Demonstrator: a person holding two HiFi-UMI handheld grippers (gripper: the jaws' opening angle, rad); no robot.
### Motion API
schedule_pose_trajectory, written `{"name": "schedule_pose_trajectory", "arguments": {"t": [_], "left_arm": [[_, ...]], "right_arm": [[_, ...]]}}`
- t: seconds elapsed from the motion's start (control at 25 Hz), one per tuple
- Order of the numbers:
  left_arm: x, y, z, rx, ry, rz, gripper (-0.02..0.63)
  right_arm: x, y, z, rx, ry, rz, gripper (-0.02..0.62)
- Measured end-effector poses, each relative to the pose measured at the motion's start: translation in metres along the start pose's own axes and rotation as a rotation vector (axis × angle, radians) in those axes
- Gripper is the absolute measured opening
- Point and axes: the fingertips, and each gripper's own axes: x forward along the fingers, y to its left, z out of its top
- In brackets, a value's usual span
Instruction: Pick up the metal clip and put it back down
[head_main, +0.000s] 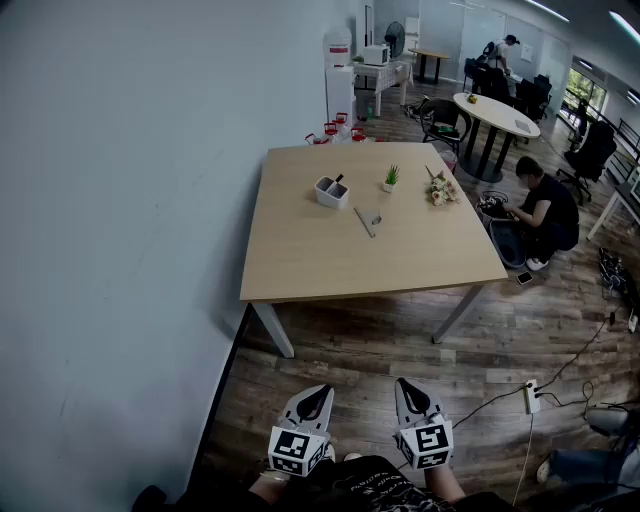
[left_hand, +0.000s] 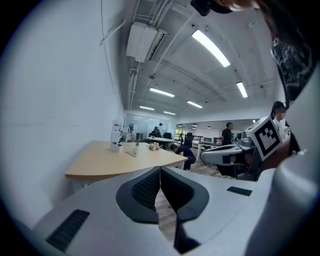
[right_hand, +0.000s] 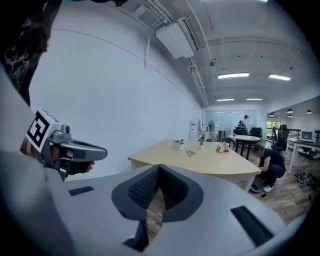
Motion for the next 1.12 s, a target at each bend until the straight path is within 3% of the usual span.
{"name": "schedule_pose_trajectory", "arguments": {"t": [0.2,0.48,0.76,0.88,0.92,1.12], "left_arm": [[-0.004,0.000,0.013,-0.028,-0.052,0.025,0.011],[-0.018,-0.001,0.001,-0.032,-0.033,0.038,0.011],[-0.023,-0.010,-0.007,-0.042,-0.018,-0.044,0.024],[-0.023,-0.011,-0.006,-0.069,-0.014,-0.095,0.193],[-0.022,-0.010,-0.007,-0.071,-0.009,-0.100,0.234],[-0.017,0.011,-0.007,-0.050,-0.009,-0.117,0.247]], "right_arm": [[-0.005,0.004,0.001,-0.029,0.001,0.009,0.012],[-0.015,0.008,0.000,-0.002,-0.015,-0.003,0.012],[-0.016,0.006,-0.011,0.070,-0.002,-0.019,0.018],[-0.014,0.011,-0.009,0.076,0.003,0.011,0.243],[-0.015,0.013,-0.008,0.066,0.005,0.019,0.258],[-0.003,0.011,-0.004,0.068,-0.008,-0.013,0.286]]}}
